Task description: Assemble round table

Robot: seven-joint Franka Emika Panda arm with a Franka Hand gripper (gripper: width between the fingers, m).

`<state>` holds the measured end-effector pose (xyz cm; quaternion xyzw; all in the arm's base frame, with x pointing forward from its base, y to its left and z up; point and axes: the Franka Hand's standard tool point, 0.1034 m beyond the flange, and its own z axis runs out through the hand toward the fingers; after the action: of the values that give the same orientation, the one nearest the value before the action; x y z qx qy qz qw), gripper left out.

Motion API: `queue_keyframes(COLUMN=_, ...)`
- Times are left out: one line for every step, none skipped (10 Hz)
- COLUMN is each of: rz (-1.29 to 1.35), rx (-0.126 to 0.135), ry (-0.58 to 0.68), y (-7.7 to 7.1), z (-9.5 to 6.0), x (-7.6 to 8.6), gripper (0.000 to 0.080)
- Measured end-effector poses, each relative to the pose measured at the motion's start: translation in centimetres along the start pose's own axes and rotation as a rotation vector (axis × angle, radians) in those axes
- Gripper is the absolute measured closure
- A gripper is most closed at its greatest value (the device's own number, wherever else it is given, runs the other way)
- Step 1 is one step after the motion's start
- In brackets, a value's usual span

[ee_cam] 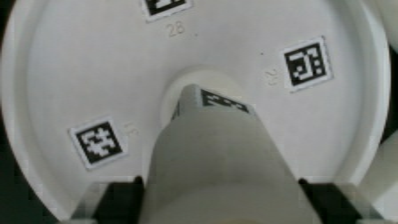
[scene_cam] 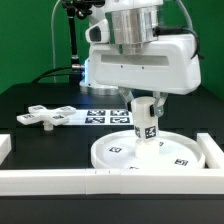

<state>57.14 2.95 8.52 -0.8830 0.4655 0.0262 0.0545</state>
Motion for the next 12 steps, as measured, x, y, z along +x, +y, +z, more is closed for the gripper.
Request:
queue_keyframes(rz=0.08, rx=-0.006, ry=-0.002, y=0.0, z=0.0, x=-0.3, gripper=0.039)
queue_keyframes(rz=0.163, rx=-0.005, ry=-0.009, y=-0.1, z=0.1, x=-0.5, gripper=0.039)
queue_keyframes(rz=0.292, rx=0.0, ry=-0.027, y=-0.1, z=0.2, x=-0.8, gripper=0.039)
queue_keyframes(rz=0.404, rx=0.008, ry=-0.045, y=-0.3, z=0.2, x=-1.0, gripper=0.039)
queue_keyframes(rz=0.507, rx=0.017, ry=-0.064, y=-0.4, z=0.2, x=-1.2, gripper=0.039)
queue_keyframes(rz=0.588, rx=0.024, ry=-0.079, y=-0.5, z=0.2, x=-1.2, gripper=0.039)
queue_keyframes(rz=0.686, rx=0.028, ry=-0.093, y=-0.5, z=0.2, x=-1.2, gripper=0.039)
queue_keyframes(rz=0.76, rx=0.027, ry=-0.097, y=-0.6, z=0.2, x=-1.2, gripper=0.039)
queue_keyframes(rz=0.78, rx=0.026, ry=-0.097, y=-0.6, z=0.2, x=-1.3, gripper=0.039)
queue_keyframes(rz=0.773, rx=0.026, ry=-0.098, y=-0.6, z=0.2, x=-1.3, gripper=0.039)
queue_keyframes(rz=0.75, rx=0.027, ry=-0.097, y=-0.6, z=0.3, x=-1.3, gripper=0.039)
queue_keyframes(rz=0.693, rx=0.022, ry=-0.098, y=-0.6, z=0.3, x=-1.3, gripper=0.0296)
